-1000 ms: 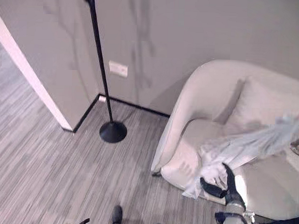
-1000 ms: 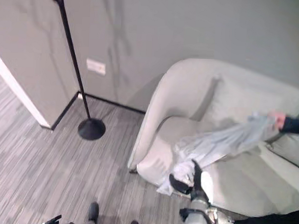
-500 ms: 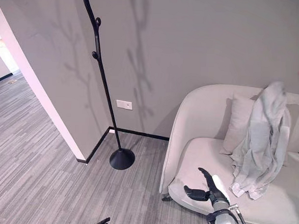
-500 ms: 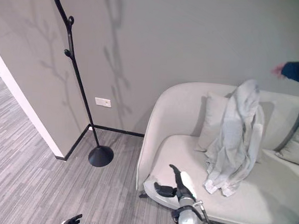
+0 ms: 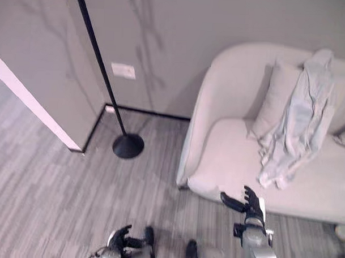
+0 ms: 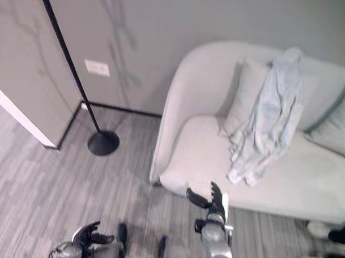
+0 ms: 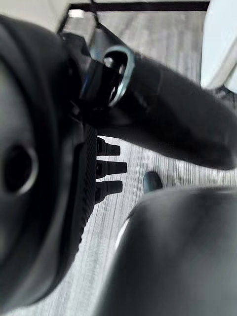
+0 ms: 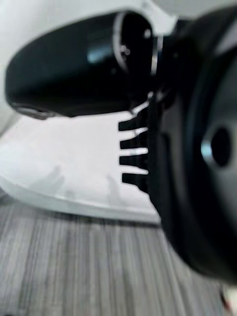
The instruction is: Hang the clothes on the sofa on the clothes rack.
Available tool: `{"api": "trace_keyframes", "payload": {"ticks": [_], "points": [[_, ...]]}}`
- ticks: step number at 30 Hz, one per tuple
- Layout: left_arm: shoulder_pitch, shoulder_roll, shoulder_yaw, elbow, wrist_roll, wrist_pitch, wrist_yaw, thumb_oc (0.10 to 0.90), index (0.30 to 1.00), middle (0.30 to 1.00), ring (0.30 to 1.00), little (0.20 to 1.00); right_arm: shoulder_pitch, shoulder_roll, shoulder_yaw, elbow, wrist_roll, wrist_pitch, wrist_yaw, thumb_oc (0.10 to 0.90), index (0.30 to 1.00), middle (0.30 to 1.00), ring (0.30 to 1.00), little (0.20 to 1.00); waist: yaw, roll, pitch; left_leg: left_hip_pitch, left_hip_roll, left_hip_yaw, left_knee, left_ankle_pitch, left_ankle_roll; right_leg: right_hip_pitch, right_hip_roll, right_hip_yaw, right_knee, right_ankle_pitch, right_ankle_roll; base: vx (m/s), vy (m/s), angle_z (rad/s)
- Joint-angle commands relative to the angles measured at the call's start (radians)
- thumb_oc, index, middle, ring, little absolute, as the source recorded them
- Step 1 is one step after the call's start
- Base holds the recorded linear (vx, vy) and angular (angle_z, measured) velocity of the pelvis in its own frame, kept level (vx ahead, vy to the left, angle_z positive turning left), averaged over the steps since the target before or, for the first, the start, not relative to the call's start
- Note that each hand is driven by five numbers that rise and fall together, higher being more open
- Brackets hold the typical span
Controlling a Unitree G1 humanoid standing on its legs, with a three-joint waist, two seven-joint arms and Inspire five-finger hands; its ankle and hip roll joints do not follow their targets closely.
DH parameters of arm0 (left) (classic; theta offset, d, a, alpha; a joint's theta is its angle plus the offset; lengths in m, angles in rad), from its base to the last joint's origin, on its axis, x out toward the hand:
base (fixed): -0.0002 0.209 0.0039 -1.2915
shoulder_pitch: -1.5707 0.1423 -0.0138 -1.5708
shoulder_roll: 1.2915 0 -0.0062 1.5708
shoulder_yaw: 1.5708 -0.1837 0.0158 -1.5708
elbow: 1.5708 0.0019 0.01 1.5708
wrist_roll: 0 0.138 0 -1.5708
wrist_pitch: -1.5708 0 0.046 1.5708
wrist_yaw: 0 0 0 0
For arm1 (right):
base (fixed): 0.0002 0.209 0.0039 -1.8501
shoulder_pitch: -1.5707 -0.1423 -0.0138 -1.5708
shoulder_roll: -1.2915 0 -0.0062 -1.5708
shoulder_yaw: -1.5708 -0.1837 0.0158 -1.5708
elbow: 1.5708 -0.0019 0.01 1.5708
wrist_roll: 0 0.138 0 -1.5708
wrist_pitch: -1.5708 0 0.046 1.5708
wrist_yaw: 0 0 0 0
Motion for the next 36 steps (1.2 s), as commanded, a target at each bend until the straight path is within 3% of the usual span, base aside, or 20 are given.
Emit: {"api": "trace_keyframes", "payload": {"ticks": [1, 3, 4, 5, 7, 8, 9, 12, 13, 15, 16, 18, 19, 22, 26, 28, 31, 32, 34, 36], "points": [[0.107, 0.051, -0.026, 0.053, -0.026, -0.001, 0.054, 0.8, 0.9, 0.9, 0.9, 0.9, -0.032, -0.108, -0.008, -0.15, 0.053, -0.088, -0.066, 0.8, 0.9, 0.9, 0.9, 0.9, 0.049, 0.007, -0.13, 0.194, 0.143, -0.07, -0.137, -0.113, -0.128, 0.276, -0.042, 0.076, -0.436, 0.101, 0.007, 0.09, -0.382, -0.09], [0.126, 0.067, -0.001, 0.065, -0.022, 0.0, 0.055, 0.8, 0.9, 0.9, 0.9, 0.9, -0.038, -0.102, -0.013, -0.162, 0.05, -0.088, -0.066, 0.8, 0.9, 0.9, 0.9, 0.9, 0.067, -0.019, -0.148, 0.205, 0.177, -0.051, -0.137, -0.104, -0.158, 0.305, -0.015, 0.085, -0.477, 0.049, 0.034, 0.13, -0.495, -0.15], [0.143, 0.063, 0.027, 0.073, -0.057, 0.007, 0.062, 0.8, 0.9, 0.9, 0.9, 0.9, -0.03, -0.101, -0.008, -0.183, 0.029, -0.079, -0.063, 0.8, 0.9, 0.9, 0.9, 0.9, 0.07, -0.017, -0.148, 0.205, 0.244, -0.059, -0.137, -0.066, -0.186, 0.284, 0.034, 0.088, -0.436, 0.0, 0.023, 0.11, -0.459, -0.46], [0.143, 0.063, 0.027, 0.073, -0.057, 0.007, 0.062, 0.8, 0.9, 0.9, 0.9, 0.9, -0.03, -0.101, -0.008, -0.183, 0.029, -0.079, -0.063, 0.8, 0.9, 0.9, 0.9, 0.9, 0.07, -0.017, -0.148, 0.205, 0.244, -0.059, -0.137, -0.066, -0.186, 0.284, 0.034, 0.088, -0.436, 0.0, 0.023, 0.08, -0.448, -0.46], [0.162, 0.037, 0.06, 0.082, -0.127, 0.0, 0.063, 0.8, 0.9, 0.9, 0.9, 0.9, -0.015, -0.122, -0.009, -0.236, -0.019, -0.071, -0.069, 0.8, 0.9, 0.9, 0.9, 0.9, 0.063, 0.008, -0.148, 0.203, 0.311, -0.073, -0.137, -0.024, -0.205, 0.269, 0.1, 0.075, -0.404, -0.047, -0.01, 0.06, -0.304, -0.26], [0.162, 0.036, 0.06, 0.082, -0.128, 0.0, 0.063, 0.8, 0.9, 0.9, 0.9, 0.9, -0.014, -0.123, -0.009, -0.238, -0.02, -0.07, -0.069, 0.8, 0.9, 0.9, 0.9, 0.9, 0.062, 0.012, -0.148, 0.203, 0.316, -0.076, -0.137, -0.023, -0.208, 0.27, 0.105, 0.072, -0.403, -0.048, -0.012, 0.05, -0.397, -0.11], [0.169, -0.005, 0.053, 0.081, -0.153, 0.002, 0.071, 0.8, 0.9, 0.9, 0.9, 0.9, -0.004, -0.138, -0.022, -0.276, -0.049, -0.07, -0.094, 0.8, 0.9, 0.9, 0.9, 0.9, 0.052, 0.04, -0.143, 0.179, 0.359, -0.083, -0.125, 0.027, -0.209, 0.291, 0.166, 0.053, -0.429, -0.078, -0.044, 0.02, -0.334, 0.04], [0.162, -0.032, 0.029, 0.075, -0.146, 0.004, 0.075, 0.8, 0.9, 0.9, 0.9, 0.9, 0.018, -0.146, -0.041, -0.309, -0.058, -0.073, -0.129, 0.8, 0.9, 0.9, 0.9, 0.9, 0.043, 0.054, -0.136, 0.163, 0.385, -0.071, -0.11, 0.08, -0.203, 0.316, 0.208, 0.043, -0.463, -0.093, -0.072, 0.01, -0.284, 0.13], [0.153, -0.05, -0.008, 0.048, -0.132, 0.003, 0.076, 0.8, 0.9, 0.9, 0.9, 0.9, 0.049, -0.153, -0.054, -0.343, -0.063, -0.072, -0.159, 0.8, 0.9, 0.9, 0.9, 0.9, 0.035, 0.063, -0.121, 0.15, 0.402, -0.045, -0.078, 0.144, -0.201, 0.356, 0.238, 0.034, -0.509, -0.097, -0.095, 0.01, -0.252, 0.31], [0.148, -0.057, -0.025, 0.031, -0.127, -0.01, 0.078, 0.8, 0.9, 0.9, 0.9, 0.9, 0.067, -0.158, -0.056, -0.357, -0.081, -0.073, -0.178, 0.8, 0.9, 0.9, 0.9, 0.9, 0.033, 0.06, -0.112, 0.14, 0.358, -0.045, -0.042, 0.107, -0.186, 0.381, 0.248, 0.043, -0.562, -0.086, -0.105, 0.02, -0.242, 0.3], [0.147, -0.059, -0.022, 0.027, -0.14, -0.019, 0.082, 0.8, 0.9, 0.9, 0.9, 0.9, 0.07, -0.161, -0.045, -0.367, -0.096, -0.071, -0.173, 0.8, 0.9, 0.9, 0.9, 0.9, 0.042, 0.06, -0.109, 0.124, 0.302, -0.102, -0.013, 0.061, -0.171, 0.386, 0.248, 0.05, -0.582, -0.08, -0.107, 0.02, -0.148, 0.05], [0.147, -0.062, -0.01, 0.027, -0.169, -0.028, 0.09, 0.8, 0.9, 0.9, 0.9, 0.9, 0.066, -0.16, -0.029, -0.363, -0.118, -0.069, -0.161, 0.8, 0.9, 0.9, 0.9, 0.9, 0.066, 0.043, -0.109, 0.087, 0.121, -0.239, 0.04, -0.084, -0.133, 0.397, 0.241, 0.062, -0.616, -0.059, -0.107, 0.05, -0.117, -0.21], [0.147, -0.063, -0.008, 0.028, -0.174, -0.026, 0.088, 0.8, 0.9, 0.9, 0.9, 0.9, 0.064, -0.154, -0.026, -0.364, -0.122, -0.068, -0.156, 0.8, 0.9, 0.9, 0.9, 0.9, 0.069, 0.041, -0.112, 0.084, 0.066, -0.257, 0.039, -0.114, -0.118, 0.402, 0.241, 0.056, -0.62, -0.054, -0.108, 0.07, -0.054, -0.09], [0.151, -0.065, -0.012, 0.043, -0.164, -0.014, 0.082, 0.8, 0.9, 0.9, 0.9, 0.9, 0.054, -0.148, -0.02, -0.362, -0.157, -0.044, -0.161, 0.8, 0.9, 0.9, 0.9, 0.9, 0.065, 0.045, -0.129, 0.032, -0.069, -0.202, 0.04, -0.12, -0.066, 0.395, 0.247, 0.037, -0.624, -0.048, -0.107, 0.05, 0.037, -0.11], [0.162, -0.076, 0.006, 0.085, -0.16, 0.005, 0.076, 0.8, 0.9, 0.9, 0.9, 0.9, 0.042, -0.135, -0.021, -0.35, -0.179, -0.038, -0.174, 0.8, 0.9, 0.9, 0.9, 0.9, 0.068, 0.067, -0.139, 0.076, -0.09, -0.214, 0.005, -0.133, -0.03, 0.4, 0.286, 0.066, -0.595, -0.068, -0.116, 0.09, 0.088, -0.2], [0.172, -0.064, 0.025, 0.105, -0.135, 0.021, 0.077, 0.8, 0.9, 0.9, 0.9, 0.9, 0.083, -0.119, -0.034, -0.365, -0.175, -0.025, -0.156, 0.8, 0.9, 0.9, 0.9, 0.9, 0.056, 0.048, -0.143, 0.109, -0.084, -0.212, -0.018, -0.122, -0.023, 0.396, 0.279, 0.05, -0.495, -0.103, -0.12, 0.17, 0.103, -0.2], [0.161, -0.033, 0.03, 0.084, -0.109, 0.007, 0.079, 0.8, 0.9, 0.9, 0.9, 0.9, 0.047, -0.126, -0.027, -0.329, -0.2, -0.017, -0.136, 0.8, 0.9, 0.9, 0.9, 0.9, 0.054, 0.046, -0.122, 0.151, -0.072, -0.19, -0.029, -0.142, -0.004, 0.324, 0.252, 0.025, -0.289, -0.099, -0.069, 0.07, 0.096, 0.04], [0.16, -0.033, 0.03, 0.083, -0.109, 0.008, 0.079, 0.8, 0.9, 0.9, 0.9, 0.9, 0.045, -0.126, -0.027, -0.328, -0.2, -0.017, -0.136, 0.8, 0.9, 0.9, 0.9, 0.9, 0.055, 0.045, -0.12, 0.151, -0.074, -0.189, -0.029, -0.142, -0.003, 0.319, 0.249, 0.027, -0.279, -0.103, -0.067, 0.03, 0.084, -0.37], [0.15, -0.016, 0.014, 0.059, -0.092, 0.002, 0.081, 0.8, 0.9, 0.9, 0.9, 0.9, 0.023, -0.127, -0.027, -0.306, -0.215, -0.006, -0.142, 0.8, 0.9, 0.9, 0.9, 0.9, 0.047, 0.052, -0.096, 0.18, -0.066, -0.178, -0.025, -0.154, 0.012, 0.255, 0.219, 0.02, -0.136, -0.06, -0.016, 0.06, 0.077, -0.3], [0.152, -0.005, 0.008, 0.04, -0.075, 0.002, 0.085, 0.8, 0.9, 0.9, 0.9, 0.9, 0.013, -0.122, -0.035, -0.292, -0.236, 0.002, -0.157, 0.8, 0.9, 0.9, 0.9, 0.9, 0.063, 0.057, -0.099, 0.209, -0.056, -0.164, -0.043, -0.168, 0.015, 0.27, 0.128, -0.059, -0.189, -0.053, -0.033, 0.12, -0.019, -0.1]]}}
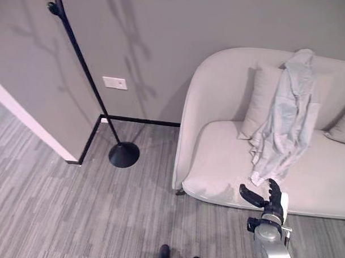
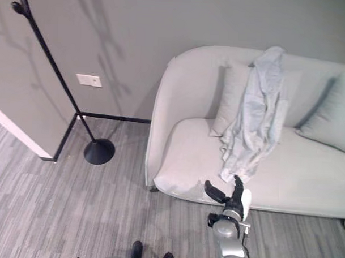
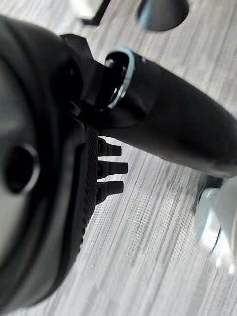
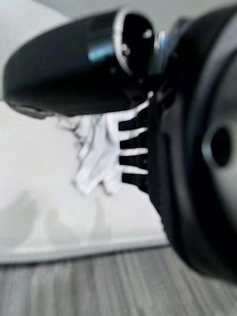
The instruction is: Hang the clothes on the sofa on the clothes rack.
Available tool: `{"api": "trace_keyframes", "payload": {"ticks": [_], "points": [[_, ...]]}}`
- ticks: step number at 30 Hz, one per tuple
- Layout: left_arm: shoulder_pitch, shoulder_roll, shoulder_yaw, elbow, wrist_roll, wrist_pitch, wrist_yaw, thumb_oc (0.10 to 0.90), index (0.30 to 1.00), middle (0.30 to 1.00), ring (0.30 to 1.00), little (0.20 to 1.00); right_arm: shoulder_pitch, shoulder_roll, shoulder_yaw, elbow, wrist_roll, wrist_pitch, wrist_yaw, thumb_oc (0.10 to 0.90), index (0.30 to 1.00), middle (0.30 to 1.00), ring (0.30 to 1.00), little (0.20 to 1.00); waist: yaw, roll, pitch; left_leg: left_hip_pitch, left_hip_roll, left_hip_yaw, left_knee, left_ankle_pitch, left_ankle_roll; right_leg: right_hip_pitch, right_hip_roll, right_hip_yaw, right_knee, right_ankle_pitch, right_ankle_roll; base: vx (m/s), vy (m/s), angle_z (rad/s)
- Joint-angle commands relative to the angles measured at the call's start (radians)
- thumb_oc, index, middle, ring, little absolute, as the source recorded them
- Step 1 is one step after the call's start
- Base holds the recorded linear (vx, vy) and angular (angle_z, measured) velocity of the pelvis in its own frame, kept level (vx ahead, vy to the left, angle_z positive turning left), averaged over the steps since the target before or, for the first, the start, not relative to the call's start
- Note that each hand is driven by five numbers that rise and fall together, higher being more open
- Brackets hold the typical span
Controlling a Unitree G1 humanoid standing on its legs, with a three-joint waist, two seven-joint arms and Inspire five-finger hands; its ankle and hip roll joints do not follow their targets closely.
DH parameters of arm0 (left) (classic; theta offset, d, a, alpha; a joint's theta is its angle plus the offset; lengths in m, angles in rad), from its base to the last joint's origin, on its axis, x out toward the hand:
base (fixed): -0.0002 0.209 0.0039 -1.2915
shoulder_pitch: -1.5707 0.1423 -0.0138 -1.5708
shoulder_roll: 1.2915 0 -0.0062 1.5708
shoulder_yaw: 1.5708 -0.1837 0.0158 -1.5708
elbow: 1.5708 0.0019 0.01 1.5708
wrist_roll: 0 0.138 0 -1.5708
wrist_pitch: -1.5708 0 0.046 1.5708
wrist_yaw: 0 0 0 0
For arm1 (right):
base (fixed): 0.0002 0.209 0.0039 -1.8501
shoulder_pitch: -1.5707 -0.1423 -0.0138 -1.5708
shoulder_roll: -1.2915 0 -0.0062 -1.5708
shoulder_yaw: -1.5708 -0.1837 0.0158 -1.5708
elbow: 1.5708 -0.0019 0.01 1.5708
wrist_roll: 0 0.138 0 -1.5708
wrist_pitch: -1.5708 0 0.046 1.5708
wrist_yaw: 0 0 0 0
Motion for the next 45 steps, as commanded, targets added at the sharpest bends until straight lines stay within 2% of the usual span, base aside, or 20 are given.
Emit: {"api": "trace_keyframes", "payload": {"ticks": [1, 2, 3, 4, 5, 6, 8, 12, 14, 15, 19, 21, 24, 30, 31, 33, 35, 41, 43, 45], "points": [[0.007, -0.032, -0.013, 0.01, 0.052, -0.02, 0.006, 0.8, 0.9, 0.9, 0.9, 0.9, -0.066, -0.069, -0.043, -0.071, -0.093, -0.036, -0.045, 0.8, 0.9, 0.9, 0.9, 0.9, 0.026, 0.042, -0.049, -0.004, 0.055, -0.004, 0.051, -0.126, -0.073, 0.086, -0.09, -0.107, -0.156, 0.067, -0.018, 0.09, -0.086, -0.33], [0.005, -0.029, -0.018, 0.014, 0.062, -0.017, 0.007, 0.8, 0.9, 0.9, 0.9, 0.9, -0.069, -0.076, -0.049, -0.069, -0.111, -0.025, -0.047, 0.8, 0.9, 0.9, 0.9, 0.9, 0.027, 0.043, -0.05, 0.0, 0.06, -0.008, 0.046, -0.128, -0.078, 0.085, -0.11, -0.1, -0.187, 0.084, -0.019, 0.16, -0.151, -0.33], [0.0, -0.025, -0.021, 0.026, 0.072, -0.016, 0.009, 0.8, 0.9, 0.9, 0.9, 0.9, -0.064, -0.088, -0.069, -0.069, -0.131, -0.008, -0.06, 0.8, 0.9, 0.9, 0.9, 0.9, 0.025, 0.031, -0.059, 0.0, 0.06, -0.025, 0.05, -0.144, -0.088, 0.085, -0.147, -0.039, -0.294, 0.153, -0.004, 0.17, -0.176, -0.14], [-0.002, -0.022, -0.018, 0.029, 0.079, -0.017, 0.012, 0.8, 0.9, 0.9, 0.9, 0.9, -0.063, -0.094, -0.074, -0.067, -0.142, 0.001, -0.066, 0.8, 0.9, 0.9, 0.9, 0.9, 0.023, 0.024, -0.06, 0.002, 0.06, -0.031, 0.054, -0.152, -0.093, 0.086, -0.166, -0.012, -0.332, 0.182, 0.006, 0.19, -0.201, 0.02], [-0.002, -0.02, -0.014, 0.033, 0.086, -0.018, 0.013, 0.8, 0.9, 0.9, 0.9, 0.9, -0.057, -0.1, -0.08, -0.063, -0.162, 0.016, -0.067, 0.8, 0.9, 0.9, 0.9, 0.9, 0.025, 0.017, -0.063, 0.003, 0.062, -0.035, 0.06, -0.16, -0.097, 0.091, -0.184, 0.007, -0.363, 0.217, 0.016, 0.09, -0.112, 0.12], [-0.002, -0.02, -0.014, 0.033, 0.086, -0.018, 0.013, 0.8, 0.9, 0.9, 0.9, 0.9, -0.057, -0.1, -0.081, -0.063, -0.162, 0.016, -0.067, 0.8, 0.9, 0.9, 0.9, 0.9, 0.025, 0.017, -0.062, 0.003, 0.062, -0.034, 0.061, -0.161, -0.097, 0.092, -0.184, 0.007, -0.364, 0.218, 0.016, 0.08, -0.127, 0.19], [-0.002, -0.012, 0.001, 0.041, 0.094, -0.017, 0.015, 0.8, 0.9, 0.9, 0.9, 0.9, -0.063, -0.121, -0.111, -0.016, -0.167, 0.041, -0.085, 0.8, 0.9, 0.9, 0.9, 0.9, 0.032, -0.009, -0.07, 0.005, 0.077, -0.039, 0.067, -0.17, -0.113, 0.098, -0.223, 0.029, -0.398, 0.293, 0.04, 0.12, -0.239, 0.26], [0.011, 0.001, 0.035, 0.066, 0.097, -0.008, 0.01, 0.8, 0.9, 0.9, 0.9, 0.9, -0.058, -0.123, -0.132, -0.008, -0.169, 0.05, -0.085, 0.8, 0.9, 0.9, 0.9, 0.9, 0.053, -0.054, -0.09, 0.025, 0.101, -0.033, 0.041, -0.169, -0.139, 0.126, -0.211, 0.001, -0.442, 0.276, 0.062, 0.14, -0.233, 0.06], [0.023, -0.003, 0.069, 0.087, 0.069, -0.006, 0.011, 0.8, 0.9, 0.9, 0.9, 0.9, -0.057, -0.131, -0.127, 0.003, -0.111, 0.025, -0.048, 0.8, 0.9, 0.9, 0.9, 0.9, 0.057, -0.066, -0.11, 0.046, 0.157, -0.032, 0.009, -0.151, -0.172, 0.14, -0.171, -0.012, -0.474, 0.244, 0.056, 0.16, -0.265, -0.28], [0.023, -0.004, 0.07, 0.088, 0.069, -0.006, 0.011, 0.8, 0.9, 0.9, 0.9, 0.9, -0.058, -0.133, -0.126, 0.004, -0.109, 0.024, -0.048, 0.8, 0.9, 0.9, 0.9, 0.9, 0.057, -0.064, -0.111, 0.048, 0.161, -0.032, 0.004, -0.149, -0.174, 0.141, -0.167, -0.013, -0.476, 0.244, 0.054, 0.18, -0.306, 0.05], [0.025, -0.027, 0.018, 0.096, 0.084, -0.009, 0.004, 0.8, 0.9, 0.9, 0.9, 0.9, -0.084, -0.16, -0.136, 0.036, -0.023, -0.021, -0.061, 0.8, 0.9, 0.9, 0.9, 0.9, 0.048, -0.047, -0.111, 0.027, 0.237, -0.053, -0.028, -0.105, -0.219, 0.144, -0.096, -0.028, -0.507, 0.19, 0.022, 0.08, -0.185, 0.01], [0.024, -0.028, 0.018, 0.096, 0.084, -0.009, 0.004, 0.8, 0.9, 0.9, 0.9, 0.9, -0.085, -0.162, -0.137, 0.037, -0.023, -0.022, -0.061, 0.8, 0.9, 0.9, 0.9, 0.9, 0.047, -0.045, -0.113, 0.024, 0.24, -0.056, -0.028, -0.105, -0.221, 0.143, -0.093, -0.031, -0.507, 0.189, 0.02, 0.01, -0.071, 0.04], [0.019, -0.034, -0.028, 0.062, 0.053, -0.025, 0.008, 0.8, 0.9, 0.9, 0.9, 0.9, -0.156, -0.218, -0.165, 0.134, 0.044, -0.042, -0.114, 0.8, 0.9, 0.9, 0.9, 0.9, 0.05, -0.012, -0.103, -0.039, 0.272, -0.092, -0.033, -0.071, -0.246, 0.136, -0.055, -0.056, -0.542, 0.164, 0.0, 0.04, -0.131, 0.15], [-0.004, -0.017, -0.068, 0.075, 0.043, -0.033, -0.015, 0.8, 0.9, 0.9, 0.9, 0.9, -0.34, -0.319, -0.12, 0.399, 0.237, -0.102, -0.055, 0.8, 0.9, 0.9, 0.9, 0.9, 0.054, 0.017, -0.083, -0.11, 0.272, -0.117, -0.033, -0.042, -0.26, 0.099, -0.046, -0.065, -0.554, 0.164, -0.006, 0.0, -0.036, 0.29], [-0.012, -0.003, -0.091, 0.072, 0.036, -0.042, -0.026, 0.8, 0.9, 0.9, 0.9, 0.9, -0.422, -0.37, -0.085, 0.495, 0.274, -0.103, -0.019, 0.8, 0.9, 0.9, 0.9, 0.9, 0.058, 0.025, -0.068, -0.137, 0.264, -0.121, -0.033, -0.033, -0.263, 0.076, -0.049, -0.06, -0.555, 0.169, -0.005, -0.03, -0.013, 0.22], [-0.023, 0.002, -0.108, 0.065, 0.037, -0.05, -0.029, 0.8, 0.9, 0.9, 0.9, 0.9, -0.476, -0.397, -0.072, 0.542, 0.311, -0.115, 0.001, 0.8, 0.9, 0.9, 0.9, 0.9, 0.055, 0.034, -0.056, -0.157, 0.259, -0.12, -0.033, -0.026, -0.265, 0.054, -0.053, -0.057, -0.555, 0.174, -0.004, -0.05, -0.001, 0.09], [-0.047, 0.016, -0.148, 0.042, 0.032, -0.062, -0.038, 0.8, 0.9, 0.9, 0.9, 0.9, -0.62, -0.463, -0.016, 0.656, 0.366, -0.121, 0.035, 0.8, 0.9, 0.9, 0.9, 0.9, 0.053, 0.049, -0.035, -0.201, 0.246, -0.114, -0.033, -0.016, -0.267, 0.003, -0.064, -0.041, -0.556, 0.189, 0.001, -0.07, 0.021, 0.0], [-0.085, 0.046, -0.208, -0.039, 0.014, -0.097, -0.028, 0.8, 0.9, 0.9, 0.9, 0.9, -0.842, -0.585, 0.084, 0.827, 0.443, -0.12, 0.084, 0.8, 0.9, 0.9, 0.9, 0.9, 0.052, 0.077, 0.01, -0.263, 0.237, -0.102, -0.033, -0.001, -0.266, -0.089, -0.08, -0.002, -0.518, 0.188, 0.0, -0.01, 0.008, -0.07], [-0.085, 0.045, -0.207, -0.039, 0.014, -0.097, -0.028, 0.8, 0.9, 0.9, 0.9, 0.9, -0.847, -0.586, 0.088, 0.83, 0.444, -0.121, 0.085, 0.8, 0.9, 0.9, 0.9, 0.9, 0.052, 0.079, 0.011, -0.264, 0.237, -0.102, -0.033, -0.001, -0.266, -0.092, -0.08, -0.001, -0.516, 0.187, 0.0, 0.0, 0.004, -0.04], [-0.124, 0.07, -0.273, -0.099, 0.07, -0.111, -0.008, 0.8, 0.9, 0.9, 0.9, 0.9, -0.942, -0.634, 0.146, 0.882, 0.45, -0.116, 0.099, 0.8, 0.9, 0.9, 0.9, 0.9, 0.053, 0.093, 0.04, -0.29, 0.234, -0.105, -0.033, 0.008, -0.267, -0.132, -0.085, 0.005, -0.48, 0.179, -0.004, 0.0, 0.0, 0.0]]}}
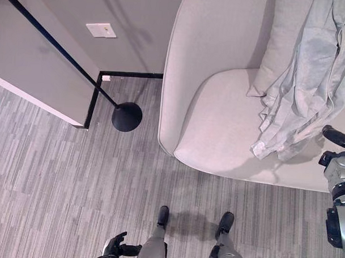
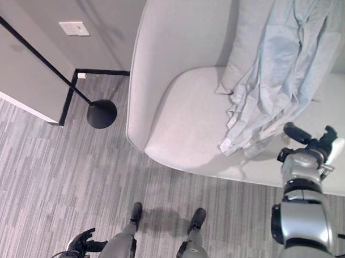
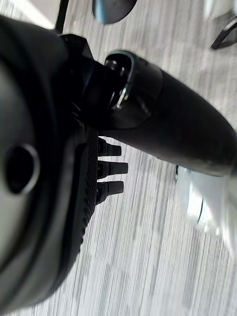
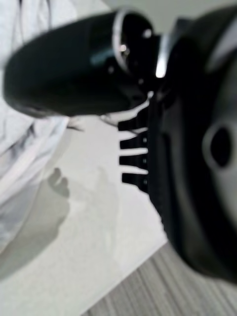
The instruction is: Hang the clothes on the sofa on the clothes rack.
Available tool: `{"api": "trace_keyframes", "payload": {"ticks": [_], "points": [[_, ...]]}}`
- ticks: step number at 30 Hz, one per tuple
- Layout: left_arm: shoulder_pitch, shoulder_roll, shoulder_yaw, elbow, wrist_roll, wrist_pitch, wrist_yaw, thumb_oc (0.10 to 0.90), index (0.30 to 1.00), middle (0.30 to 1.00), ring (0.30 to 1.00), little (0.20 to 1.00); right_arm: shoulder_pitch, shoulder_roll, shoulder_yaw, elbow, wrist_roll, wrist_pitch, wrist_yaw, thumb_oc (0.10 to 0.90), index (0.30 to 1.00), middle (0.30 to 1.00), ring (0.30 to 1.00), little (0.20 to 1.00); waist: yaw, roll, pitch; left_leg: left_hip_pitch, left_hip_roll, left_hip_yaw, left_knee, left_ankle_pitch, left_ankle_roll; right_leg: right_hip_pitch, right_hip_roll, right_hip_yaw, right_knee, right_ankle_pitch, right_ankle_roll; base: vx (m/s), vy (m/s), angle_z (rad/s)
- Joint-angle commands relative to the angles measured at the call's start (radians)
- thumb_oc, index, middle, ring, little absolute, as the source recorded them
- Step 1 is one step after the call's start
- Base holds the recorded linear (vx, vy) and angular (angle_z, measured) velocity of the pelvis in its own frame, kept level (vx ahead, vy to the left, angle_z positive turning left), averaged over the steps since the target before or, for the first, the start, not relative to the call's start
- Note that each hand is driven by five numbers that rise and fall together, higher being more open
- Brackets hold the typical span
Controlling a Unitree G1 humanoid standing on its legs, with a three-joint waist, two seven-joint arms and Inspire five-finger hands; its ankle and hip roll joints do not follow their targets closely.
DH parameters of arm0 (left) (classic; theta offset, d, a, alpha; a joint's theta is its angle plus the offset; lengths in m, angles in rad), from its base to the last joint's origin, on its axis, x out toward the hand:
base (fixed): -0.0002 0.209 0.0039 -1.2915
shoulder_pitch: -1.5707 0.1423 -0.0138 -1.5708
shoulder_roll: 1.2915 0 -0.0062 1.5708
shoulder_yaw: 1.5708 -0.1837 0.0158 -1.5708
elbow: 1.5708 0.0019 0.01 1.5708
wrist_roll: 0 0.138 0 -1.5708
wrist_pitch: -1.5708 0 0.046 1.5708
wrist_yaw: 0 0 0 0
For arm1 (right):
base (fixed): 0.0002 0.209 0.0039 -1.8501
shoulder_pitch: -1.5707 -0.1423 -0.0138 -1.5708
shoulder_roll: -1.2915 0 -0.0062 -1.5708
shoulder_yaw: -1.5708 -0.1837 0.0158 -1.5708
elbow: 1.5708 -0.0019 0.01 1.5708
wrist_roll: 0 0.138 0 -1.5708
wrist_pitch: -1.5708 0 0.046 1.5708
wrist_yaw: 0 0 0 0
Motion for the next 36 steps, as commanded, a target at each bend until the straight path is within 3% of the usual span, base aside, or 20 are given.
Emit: {"api": "trace_keyframes", "payload": {"ticks": [1, 4, 9, 14, 20, 24, 29, 36], "points": [[-0.053, 0.056, -0.13, 0.006, 0.089, -0.047, 0.041, 0.8, 0.9, 0.9, 0.9, 0.9, -0.134, -0.092, 0.105, 0.043, 0.021, -0.068, 0.002, 0.8, 0.9, 0.9, 0.9, 0.9, 0.013, -0.036, -0.013, 0.002, 0.019, -0.012, -0.005, -0.035, 0.002, -0.019, -0.076, 0.087, 0.094, -0.127, 0.071, -0.02, 0.024, 0.04], [-0.093, 0.097, -0.193, -0.08, 0.173, -0.062, 0.066, 0.8, 0.9, 0.9, 0.9, 0.9, -0.241, -0.109, 0.172, 0.112, 0.027, -0.065, 0.008, 0.8, 0.9, 0.9, 0.9, 0.9, 0.02, -0.025, 0.017, -0.038, 0.013, -0.012, -0.005, -0.024, -0.003, -0.045, -0.076, 0.091, 0.071, -0.104, 0.081, -0.01, 0.016, 0.03], [-0.133, 0.141, -0.252, -0.106, 0.278, -0.071, 0.097, 0.8, 0.9, 0.9, 0.9, 0.9, -0.36, -0.107, 0.276, 0.151, 0.026, -0.067, 0.028, 0.8, 0.9, 0.9, 0.9, 0.9, 0.027, -0.042, 0.033, -0.11, 0.011, -0.016, -0.005, -0.008, -0.01, -0.092, -0.069, 0.104, 0.021, -0.07, 0.093, 0.0, 0.0, 0.0], [-0.171, 0.162, -0.255, -0.083, 0.297, -0.074, 0.125, 0.8, 0.9, 0.9, 0.9, 0.9, -0.476, -0.1, 0.38, 0.198, 0.001, -0.052, 0.053, 0.8, 0.9, 0.9, 0.9, 0.9, 0.032, -0.071, 0.054, -0.176, 0.008, -0.03, -0.005, 0.004, -0.014, -0.149, -0.064, 0.107, 0.015, -0.059, 0.095, -0.01, -0.007, 0.11], [-0.235, 0.224, -0.253, -0.175, 0.306, -0.076, 0.16, 0.8, 0.9, 0.9, 0.9, 0.9, -0.637, -0.087, 0.568, 0.262, -0.109, -0.007, 0.101, 0.8, 0.9, 0.9, 0.9, 0.9, 0.055, -0.109, 0.113, -0.276, 0.01, -0.062, -0.005, 0.032, -0.021, -0.218, -0.057, 0.094, 0.011, -0.045, 0.097, -0.06, -0.02, 0.1], [-0.276, 0.239, -0.285, -0.173, 0.336, -0.06, 0.166, 0.8, 0.9, 0.9, 0.9, 0.9, -0.705, -0.053, 0.596, 0.341, -0.13, 0.03, 0.111, 0.8, 0.9, 0.9, 0.9, 0.9, 0.07, -0.119, 0.149, -0.309, 0.004, -0.075, -0.005, 0.042, -0.019, -0.242, -0.056, 0.089, 0.012, -0.039, 0.097, -0.1, 0.01, 0.09], [-0.281, 0.228, -0.26, -0.176, 0.288, -0.061, 0.161, 0.8, 0.9, 0.9, 0.9, 0.9, -0.694, -0.058, 0.56, 0.369, -0.078, 0.043, 0.112, 0.8, 0.9, 0.9, 0.9, 0.9, 0.082, -0.116, 0.151, -0.308, 0.0, -0.084, -0.005, 0.045, -0.018, -0.234, -0.056, 0.081, 0.012, -0.038, 0.095, -0.02, 0.002, 0.02], [-0.315, 0.187, -0.281, -0.154, 0.292, -0.056, 0.187, 0.8, 0.9, 0.9, 0.9, 0.9, -0.616, -0.024, 0.488, 0.361, -0.009, 0.028, 0.071, 0.8, 0.9, 0.9, 0.9, 0.9, 0.051, -0.125, 0.146, -0.293, 0.009, -0.073, -0.005, 0.035, -0.021, -0.221, -0.045, 0.086, 0.01, -0.044, 0.093, 0.0, 0.0, 0.0]]}}
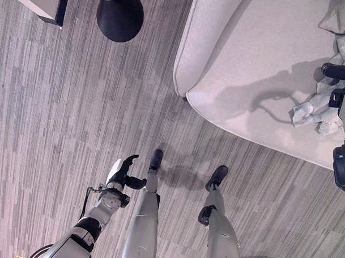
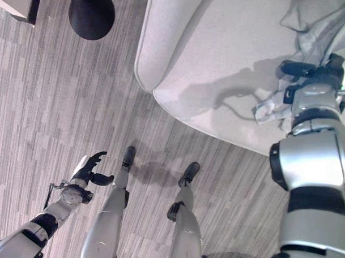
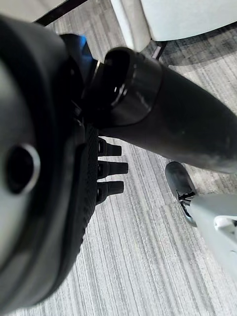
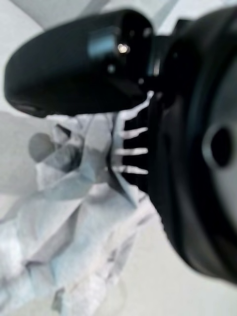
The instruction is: Hang the clothes on the sofa on the clothes rack.
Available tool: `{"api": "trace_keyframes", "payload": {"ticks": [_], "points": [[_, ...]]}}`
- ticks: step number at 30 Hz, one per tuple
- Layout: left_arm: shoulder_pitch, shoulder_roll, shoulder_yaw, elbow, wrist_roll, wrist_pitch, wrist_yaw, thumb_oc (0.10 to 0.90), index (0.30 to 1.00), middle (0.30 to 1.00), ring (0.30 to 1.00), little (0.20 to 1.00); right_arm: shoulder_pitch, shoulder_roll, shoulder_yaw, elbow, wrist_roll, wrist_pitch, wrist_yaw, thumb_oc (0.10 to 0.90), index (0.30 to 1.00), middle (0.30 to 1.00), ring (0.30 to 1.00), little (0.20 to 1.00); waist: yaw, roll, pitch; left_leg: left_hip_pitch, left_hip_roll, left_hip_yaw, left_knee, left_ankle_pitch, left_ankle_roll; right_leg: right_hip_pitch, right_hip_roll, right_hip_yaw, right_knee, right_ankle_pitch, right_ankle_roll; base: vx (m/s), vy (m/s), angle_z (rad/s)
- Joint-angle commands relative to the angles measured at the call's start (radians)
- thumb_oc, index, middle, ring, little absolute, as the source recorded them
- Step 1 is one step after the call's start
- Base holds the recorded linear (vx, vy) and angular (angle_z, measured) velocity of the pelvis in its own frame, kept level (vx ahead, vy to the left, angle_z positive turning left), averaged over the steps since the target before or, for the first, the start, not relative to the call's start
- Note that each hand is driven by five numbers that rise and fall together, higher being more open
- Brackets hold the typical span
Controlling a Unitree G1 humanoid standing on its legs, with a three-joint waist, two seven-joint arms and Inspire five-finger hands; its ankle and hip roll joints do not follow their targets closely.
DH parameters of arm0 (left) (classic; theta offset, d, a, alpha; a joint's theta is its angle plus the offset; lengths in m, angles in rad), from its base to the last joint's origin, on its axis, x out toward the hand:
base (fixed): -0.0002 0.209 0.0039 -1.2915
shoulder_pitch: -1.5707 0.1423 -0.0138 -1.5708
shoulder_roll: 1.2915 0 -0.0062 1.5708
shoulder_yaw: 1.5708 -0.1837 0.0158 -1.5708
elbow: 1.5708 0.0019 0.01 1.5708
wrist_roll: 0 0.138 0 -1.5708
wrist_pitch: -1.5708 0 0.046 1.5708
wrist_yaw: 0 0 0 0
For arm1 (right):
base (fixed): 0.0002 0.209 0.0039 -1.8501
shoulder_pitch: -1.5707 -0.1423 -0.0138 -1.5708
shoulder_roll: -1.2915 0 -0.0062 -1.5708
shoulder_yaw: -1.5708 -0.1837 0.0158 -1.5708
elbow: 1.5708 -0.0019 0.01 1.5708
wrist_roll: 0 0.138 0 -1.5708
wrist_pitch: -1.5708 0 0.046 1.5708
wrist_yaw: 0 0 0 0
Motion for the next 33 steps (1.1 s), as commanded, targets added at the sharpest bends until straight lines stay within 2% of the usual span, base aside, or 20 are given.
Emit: {"api": "trace_keyframes", "payload": {"ticks": [1, 5, 11, 20, 27, 33], "points": [[0.035, -0.016, -0.044, 0.039, -0.002, 0.001, 0.05, 0.8, 0.9, 0.9, 0.9, 0.9, 0.01, -0.08, 0.087, 0.021, 0.052, -0.037, -0.066, 0.8, 0.9, 0.9, 0.9, 0.9, -0.016, 0.026, -0.05, 0.07, 0.044, -0.006, -0.118, -0.02, -0.025, 0.048, -0.025, 0.068, 0.009, -0.129, 0.111, 0.0, 0.0, 0.0], [0.022, -0.031, -0.067, 0.021, 0.006, 0.002, 0.074, 0.8, 0.9, 0.9, 0.9, 0.9, 0.057, -0.113, 0.041, 0.028, 0.092, -0.048, -0.107, 0.8, 0.9, 0.9, 0.9, 0.9, -0.033, 0.035, -0.047, 0.071, 0.042, -0.007, -0.118, -0.023, -0.025, 0.046, -0.027, 0.07, 0.008, -0.13, 0.115, 0.0, 0.015, -0.05], [0.012, -0.042, -0.068, 0.037, -0.017, -0.006, 0.096, 0.8, 0.9, 0.9, 0.9, 0.9, 0.075, -0.137, 0.041, 0.032, 0.094, -0.048, -0.12, 0.8, 0.9, 0.9, 0.9, 0.9, -0.043, 0.041, -0.039, 0.06, 0.039, -0.002, -0.118, -0.021, -0.024, 0.033, -0.031, 0.073, 0.008, -0.128, 0.118, 0.01, 0.017, -0.05], [-0.044, -0.039, -0.091, 0.084, -0.022, -0.011, 0.09, 0.8, 0.9, 0.9, 0.9, 0.9, 0.065, -0.181, 0.048, 0.042, 0.148, -0.046, -0.087, 0.8, 0.9, 0.9, 0.9, 0.9, -0.053, 0.043, -0.024, 0.02, 0.037, 0.002, -0.118, -0.014, -0.024, -0.01, -0.033, 0.079, 0.009, -0.121, 0.122, 0.01, 0.007, -0.03], [-0.1, -0.016, -0.102, 0.111, -0.014, -0.017, 0.079, 0.8, 0.9, 0.9, 0.9, 0.9, 0.022, -0.193, 0.05, 0.044, 0.249, -0.06, -0.052, 0.8, 0.9, 0.9, 0.9, 0.9, -0.057, 0.032, -0.024, -0.023, 0.036, -0.003, -0.118, -0.008, -0.024, -0.049, -0.026, 0.083, 0.01, -0.121, 0.123, 0.0, 0.0, 0.0], [-0.112, 0.015, -0.088, 0.098, -0.021, -0.02, 0.066, 0.8, 0.9, 0.9, 0.9, 0.9, -0.012, -0.195, 0.066, 0.045, 0.274, -0.056, -0.028, 0.8, 0.9, 0.9, 0.9, 0.9, -0.05, 0.017, -0.028, -0.046, 0.041, -0.013, -0.118, -0.004, -0.028, -0.063, -0.023, 0.075, 0.009, -0.123, 0.124, 0.0, -0.001, 0.01]]}}
